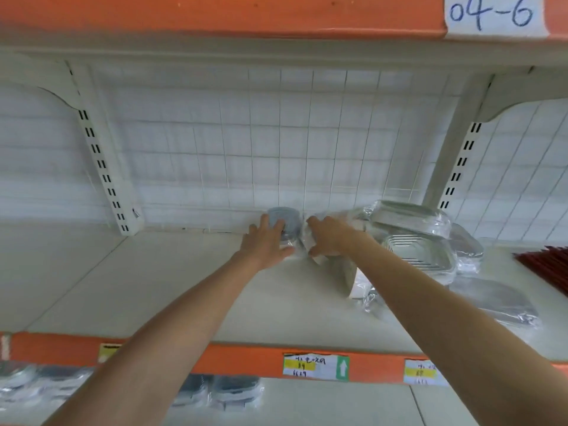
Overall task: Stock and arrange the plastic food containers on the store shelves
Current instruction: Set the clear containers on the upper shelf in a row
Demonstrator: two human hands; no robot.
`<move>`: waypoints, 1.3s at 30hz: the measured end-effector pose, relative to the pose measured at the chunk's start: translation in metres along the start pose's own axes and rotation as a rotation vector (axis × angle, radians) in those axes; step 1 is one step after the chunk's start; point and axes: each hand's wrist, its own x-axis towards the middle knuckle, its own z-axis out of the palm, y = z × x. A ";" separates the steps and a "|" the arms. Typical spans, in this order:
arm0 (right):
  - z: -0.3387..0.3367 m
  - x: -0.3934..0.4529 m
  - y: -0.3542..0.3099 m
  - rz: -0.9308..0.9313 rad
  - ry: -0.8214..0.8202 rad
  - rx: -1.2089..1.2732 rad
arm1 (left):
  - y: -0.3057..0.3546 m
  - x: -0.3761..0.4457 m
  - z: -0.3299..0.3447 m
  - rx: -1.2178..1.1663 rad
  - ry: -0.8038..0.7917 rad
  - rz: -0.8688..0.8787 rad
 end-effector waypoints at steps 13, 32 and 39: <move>0.023 -0.017 -0.033 0.123 0.042 -0.175 | -0.010 -0.016 0.002 -0.174 0.053 -0.030; 0.072 -0.096 -0.139 0.153 0.208 -0.219 | -0.118 -0.149 -0.023 -0.100 -0.033 0.001; 0.043 -0.106 -0.137 0.116 0.097 0.049 | -0.130 -0.167 -0.038 0.008 -0.112 -0.076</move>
